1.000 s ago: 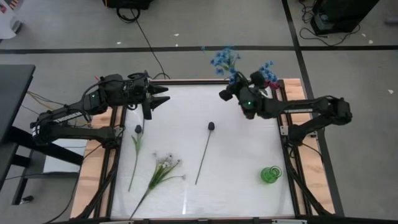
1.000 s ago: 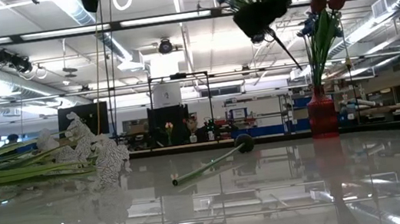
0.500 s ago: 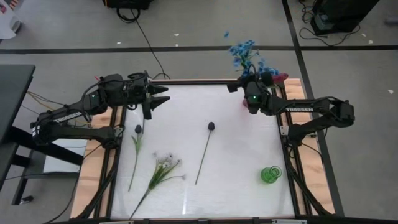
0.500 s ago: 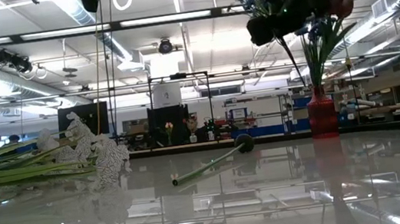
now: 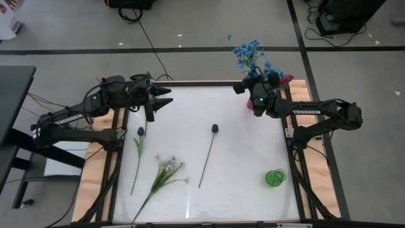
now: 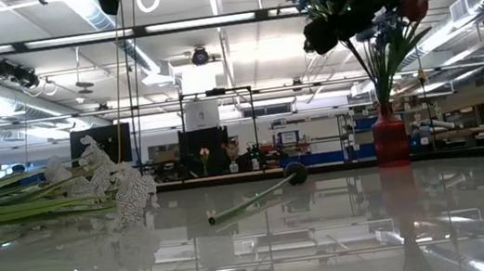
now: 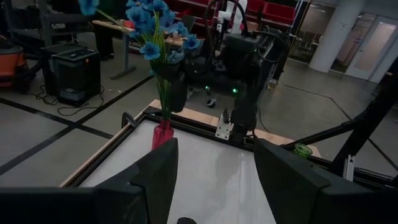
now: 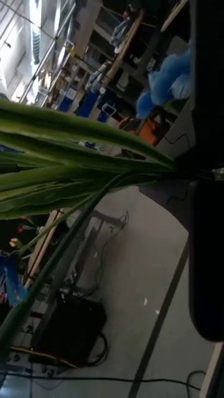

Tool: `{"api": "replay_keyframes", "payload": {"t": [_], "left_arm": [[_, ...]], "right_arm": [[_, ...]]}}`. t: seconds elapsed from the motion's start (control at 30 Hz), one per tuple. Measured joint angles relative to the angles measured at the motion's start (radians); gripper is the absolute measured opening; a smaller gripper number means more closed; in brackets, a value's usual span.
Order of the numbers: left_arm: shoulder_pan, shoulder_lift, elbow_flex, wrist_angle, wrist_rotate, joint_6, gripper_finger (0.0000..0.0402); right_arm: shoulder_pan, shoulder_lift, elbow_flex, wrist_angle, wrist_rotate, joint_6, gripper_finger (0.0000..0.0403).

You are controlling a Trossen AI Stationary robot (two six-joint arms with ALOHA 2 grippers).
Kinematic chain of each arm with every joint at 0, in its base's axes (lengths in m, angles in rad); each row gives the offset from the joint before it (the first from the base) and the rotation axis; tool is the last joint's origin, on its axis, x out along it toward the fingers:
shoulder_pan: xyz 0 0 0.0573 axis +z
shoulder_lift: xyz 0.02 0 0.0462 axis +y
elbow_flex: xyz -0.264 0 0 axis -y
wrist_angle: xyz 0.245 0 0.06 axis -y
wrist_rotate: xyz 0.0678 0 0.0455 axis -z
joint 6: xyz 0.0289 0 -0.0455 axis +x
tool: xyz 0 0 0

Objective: Sort flowers into vase by color
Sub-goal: Put the blue flowers into the red vase

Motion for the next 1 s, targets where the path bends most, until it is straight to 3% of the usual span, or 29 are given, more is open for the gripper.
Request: {"api": "replay_keyframes", "payload": {"t": [0.33,0.63,1.0], "left_arm": [[0.0,0.0,0.0,0.0,0.0,0.0,0.0218],[0.0,0.0,0.0,0.0,0.0,0.0,0.0218],[0.0,0.0,0.0,0.0,0.0,0.0,0.0218]], "right_arm": [[0.034,0.0,-0.023,-0.053,0.062,0.114,0.0012],[0.06,-0.005,0.029,0.062,0.071,-0.079,0.0012],[0.098,-0.085,-0.033,0.043,0.164,0.009,0.0012]]}}
